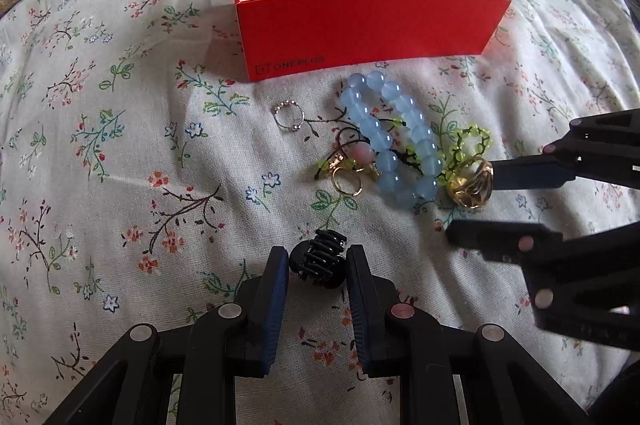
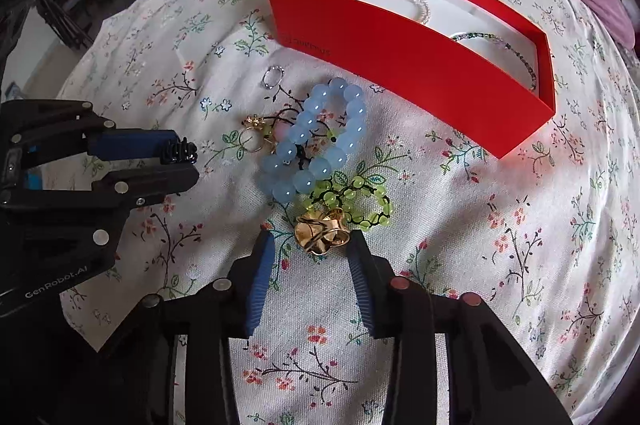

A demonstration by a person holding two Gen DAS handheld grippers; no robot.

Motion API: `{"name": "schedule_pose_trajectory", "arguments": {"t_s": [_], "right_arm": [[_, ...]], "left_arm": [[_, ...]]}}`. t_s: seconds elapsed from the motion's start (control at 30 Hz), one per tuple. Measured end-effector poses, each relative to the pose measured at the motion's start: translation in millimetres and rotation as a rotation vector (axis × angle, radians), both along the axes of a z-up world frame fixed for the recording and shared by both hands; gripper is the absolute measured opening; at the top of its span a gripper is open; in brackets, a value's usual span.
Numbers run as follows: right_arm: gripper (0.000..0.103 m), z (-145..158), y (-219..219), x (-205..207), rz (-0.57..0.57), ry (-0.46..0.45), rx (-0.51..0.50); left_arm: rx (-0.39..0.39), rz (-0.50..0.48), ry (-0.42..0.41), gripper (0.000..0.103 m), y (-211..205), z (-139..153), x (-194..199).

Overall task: Organize jewelry
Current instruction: 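Grasp the gold ring with the right tool while the left tool holds the clip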

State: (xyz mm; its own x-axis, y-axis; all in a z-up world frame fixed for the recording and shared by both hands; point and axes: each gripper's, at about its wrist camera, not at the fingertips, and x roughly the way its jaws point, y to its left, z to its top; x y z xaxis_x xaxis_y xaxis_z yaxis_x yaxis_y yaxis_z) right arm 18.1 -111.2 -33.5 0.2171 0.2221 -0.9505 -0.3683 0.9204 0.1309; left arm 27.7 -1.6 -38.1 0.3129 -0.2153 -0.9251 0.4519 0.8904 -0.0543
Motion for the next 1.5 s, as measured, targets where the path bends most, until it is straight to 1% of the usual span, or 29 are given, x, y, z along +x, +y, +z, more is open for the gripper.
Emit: {"name": "schedule_pose_trajectory", "arguments": {"t_s": [0.07,0.1,0.3,0.7,0.87,1.03,1.1,1.13,1.17,1.3,1.5], "right_arm": [[0.026,0.0,0.3,0.8,0.0,0.001,0.001],[0.024,-0.1,0.3,0.7,0.001,0.001,0.001],[0.024,0.4,-1.3,0.1,0.002,0.004,0.004],[0.032,-0.3,-8.0,4.4,-0.011,0.043,0.067],[0.04,-1.4,-10.5,8.2,-0.028,0.069,0.101],[0.04,-0.7,-13.2,10.1,-0.056,0.071,0.111],[0.038,-0.6,-13.3,9.8,-0.063,0.064,0.1],[0.031,-0.4,-13.4,10.1,-0.067,0.06,0.087],[0.026,-0.5,-13.3,9.9,-0.068,0.057,0.07],[0.025,1.6,-14.5,10.5,-0.078,0.065,0.055],[0.025,12.5,-16.4,5.6,-0.083,0.046,0.054]], "left_arm": [[0.0,0.0,0.002,0.023,1.6,0.0,-0.5],[0.0,0.0,0.002,0.023,2.0,0.2,-1.0],[0.001,0.004,0.004,0.023,3.4,0.7,-1.9],[0.012,0.004,0.013,0.024,-2.9,-2.2,2.4],[0.012,0.001,0.015,0.024,-5.3,-3.5,4.1],[0.019,0.007,0.022,0.024,-6.8,-8.4,8.0],[0.017,0.013,0.021,0.024,-6.8,-8.2,9.0],[0.014,0.014,0.016,0.024,-6.7,-7.7,9.2],[0.01,0.017,0.015,0.024,-6.7,-6.5,9.7],[-0.001,0.018,0.008,0.024,-5.6,-1.7,11.0],[-0.019,0.028,-0.005,0.024,-5.0,7.0,14.5]]}}
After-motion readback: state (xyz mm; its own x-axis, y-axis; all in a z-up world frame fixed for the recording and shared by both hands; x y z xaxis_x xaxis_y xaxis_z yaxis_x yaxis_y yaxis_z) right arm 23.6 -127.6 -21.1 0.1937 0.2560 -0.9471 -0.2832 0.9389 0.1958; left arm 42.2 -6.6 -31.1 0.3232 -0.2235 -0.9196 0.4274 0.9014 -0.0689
